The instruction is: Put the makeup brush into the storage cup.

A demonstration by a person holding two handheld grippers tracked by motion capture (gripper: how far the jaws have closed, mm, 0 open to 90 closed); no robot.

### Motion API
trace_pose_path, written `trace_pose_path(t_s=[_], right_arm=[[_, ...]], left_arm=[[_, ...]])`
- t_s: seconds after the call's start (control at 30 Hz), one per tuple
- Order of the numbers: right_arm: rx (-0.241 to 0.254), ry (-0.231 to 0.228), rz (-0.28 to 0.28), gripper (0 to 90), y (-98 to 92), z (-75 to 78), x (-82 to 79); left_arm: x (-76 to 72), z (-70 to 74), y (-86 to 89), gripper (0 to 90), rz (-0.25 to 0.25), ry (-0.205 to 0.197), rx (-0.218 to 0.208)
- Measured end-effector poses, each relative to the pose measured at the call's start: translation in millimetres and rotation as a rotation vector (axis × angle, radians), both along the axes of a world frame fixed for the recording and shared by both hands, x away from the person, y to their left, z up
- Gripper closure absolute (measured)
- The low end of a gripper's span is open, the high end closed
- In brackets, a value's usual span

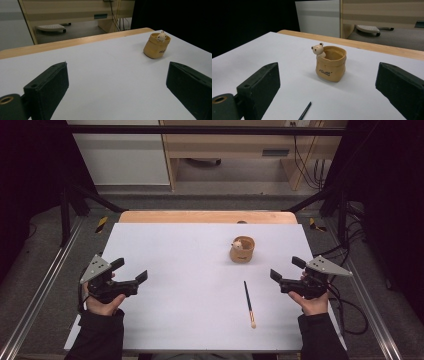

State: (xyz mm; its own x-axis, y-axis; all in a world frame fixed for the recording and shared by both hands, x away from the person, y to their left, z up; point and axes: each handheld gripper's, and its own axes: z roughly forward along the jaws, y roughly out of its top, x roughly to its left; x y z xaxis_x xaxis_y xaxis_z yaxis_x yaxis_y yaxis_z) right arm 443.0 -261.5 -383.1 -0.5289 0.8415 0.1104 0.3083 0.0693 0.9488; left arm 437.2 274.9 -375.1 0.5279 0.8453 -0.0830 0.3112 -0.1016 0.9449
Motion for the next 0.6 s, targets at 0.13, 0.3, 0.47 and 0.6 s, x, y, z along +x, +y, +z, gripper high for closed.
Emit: trace_pose_path(t_s=[0.13,0.3,0.47,0.6], right_arm=[[0.002,0.003,-0.002,6.0,-0.6,0.7,-1.1],[-0.004,0.006,-0.002,6.2,0.2,1.2,-1.6],[-0.017,0.019,-0.003,6.8,4.1,1.6,-1.8],[-0.032,0.032,0.007,7.0,11.9,1.0,-1.3]], left_arm=[[0.6,-1.7,-0.5,3.8,0.002,0.006,0.006],[1.0,-3.6,-1.2,3.9,0.002,0.012,0.005],[1.4,-5.5,-2.8,3.7,-0.001,0.017,0.016],[2.0,-7.0,-3.5,3.8,-0.002,0.023,0.019]])
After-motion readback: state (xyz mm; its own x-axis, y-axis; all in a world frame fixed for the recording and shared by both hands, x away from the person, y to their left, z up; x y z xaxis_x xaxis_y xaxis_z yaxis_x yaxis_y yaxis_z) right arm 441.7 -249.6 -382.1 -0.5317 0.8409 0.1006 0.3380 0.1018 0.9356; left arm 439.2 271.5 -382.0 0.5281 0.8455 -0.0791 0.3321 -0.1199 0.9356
